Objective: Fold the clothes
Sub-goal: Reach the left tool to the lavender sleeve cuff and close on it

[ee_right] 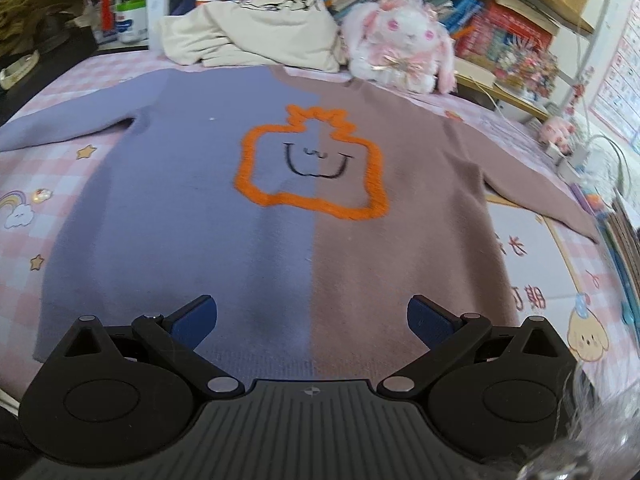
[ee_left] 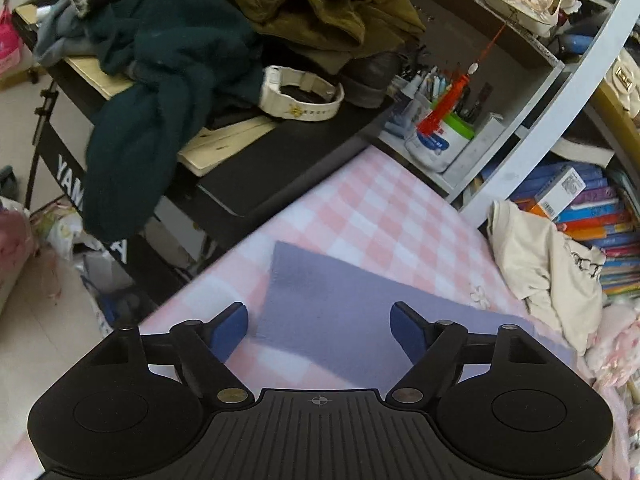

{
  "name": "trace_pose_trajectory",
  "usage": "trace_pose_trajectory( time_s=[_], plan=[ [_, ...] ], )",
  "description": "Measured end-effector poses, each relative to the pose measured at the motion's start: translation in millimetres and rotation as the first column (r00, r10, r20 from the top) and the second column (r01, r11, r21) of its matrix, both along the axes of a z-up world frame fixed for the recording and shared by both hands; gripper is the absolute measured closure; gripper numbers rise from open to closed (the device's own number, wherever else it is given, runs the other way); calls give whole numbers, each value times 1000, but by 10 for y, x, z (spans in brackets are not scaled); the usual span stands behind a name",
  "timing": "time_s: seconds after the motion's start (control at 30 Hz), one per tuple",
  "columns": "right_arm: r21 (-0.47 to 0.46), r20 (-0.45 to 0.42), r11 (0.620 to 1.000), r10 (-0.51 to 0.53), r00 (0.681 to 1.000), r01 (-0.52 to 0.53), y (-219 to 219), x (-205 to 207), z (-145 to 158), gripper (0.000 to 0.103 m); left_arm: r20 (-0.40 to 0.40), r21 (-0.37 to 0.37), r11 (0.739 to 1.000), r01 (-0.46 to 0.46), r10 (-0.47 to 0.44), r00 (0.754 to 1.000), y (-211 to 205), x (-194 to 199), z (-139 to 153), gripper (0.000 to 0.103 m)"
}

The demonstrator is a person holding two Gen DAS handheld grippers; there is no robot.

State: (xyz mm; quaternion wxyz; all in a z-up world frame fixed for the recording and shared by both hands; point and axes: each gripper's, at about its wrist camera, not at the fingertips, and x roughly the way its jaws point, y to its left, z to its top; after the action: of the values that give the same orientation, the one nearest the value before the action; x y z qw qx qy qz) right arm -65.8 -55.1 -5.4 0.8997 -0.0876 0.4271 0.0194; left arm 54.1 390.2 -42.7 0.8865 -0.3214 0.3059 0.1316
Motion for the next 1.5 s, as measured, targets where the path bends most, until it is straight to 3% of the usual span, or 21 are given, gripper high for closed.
trace_pose_trajectory(
  time_s=[0.13, 0.3, 0.5, 0.57, 0.67, 0.9, 1.03, 1.07, 1.3, 1.4, 1.5],
  plan=[
    [7, -3, 1000, -17, 1000, 17, -30, 11, -1, 0, 58, -115, 993, 28, -22, 998, -62, 68, -55, 26],
    [20, -5, 1000, -21, 1000, 22, -30, 41, -11, 0, 76, -164, 984, 73, -61, 995, -174, 160, -84, 27],
    [36, -11, 999, -29, 1000, 29, -40, 74, -25, 0, 85, -269, 950, 158, -140, 986, -249, 240, -122, 28],
    [37, -11, 999, -35, 999, 36, -57, 74, -24, 0, 84, -277, 952, 133, -114, 990, -203, 238, -139, 38],
    [39, -11, 998, -46, 999, 46, -82, 74, -23, 0, 88, -340, 937, 86, -59, 994, -47, 206, -191, 45],
    [43, -14, 997, -66, 998, 67, -135, 75, -26, 0, 85, -490, 871, -19, 70, 994, 332, 122, -311, 44],
    [42, -18, 997, -71, 997, 72, -156, 77, -32, 0, 79, -515, 854, -79, 139, 987, 446, 43, -321, 45],
    [43, -17, 997, -70, 997, 71, -159, 77, -31, 0, 78, -520, 849, -94, 157, 985, 471, 24, -326, 49],
    [50, -24, 997, -65, 998, 66, -191, 100, -52, 0, 17, -491, 854, -173, 209, 978, 509, -7, -376, 98],
    [50, -22, 997, -64, 998, 65, -236, 103, -50, 0, 16, -464, 867, -180, 212, 977, 482, -14, -368, 99],
    [52, -21, 996, -64, 998, 65, -300, 111, -52, 0, 54, -381, 916, -123, 155, 986, 364, 32, -216, 99]
  ],
)
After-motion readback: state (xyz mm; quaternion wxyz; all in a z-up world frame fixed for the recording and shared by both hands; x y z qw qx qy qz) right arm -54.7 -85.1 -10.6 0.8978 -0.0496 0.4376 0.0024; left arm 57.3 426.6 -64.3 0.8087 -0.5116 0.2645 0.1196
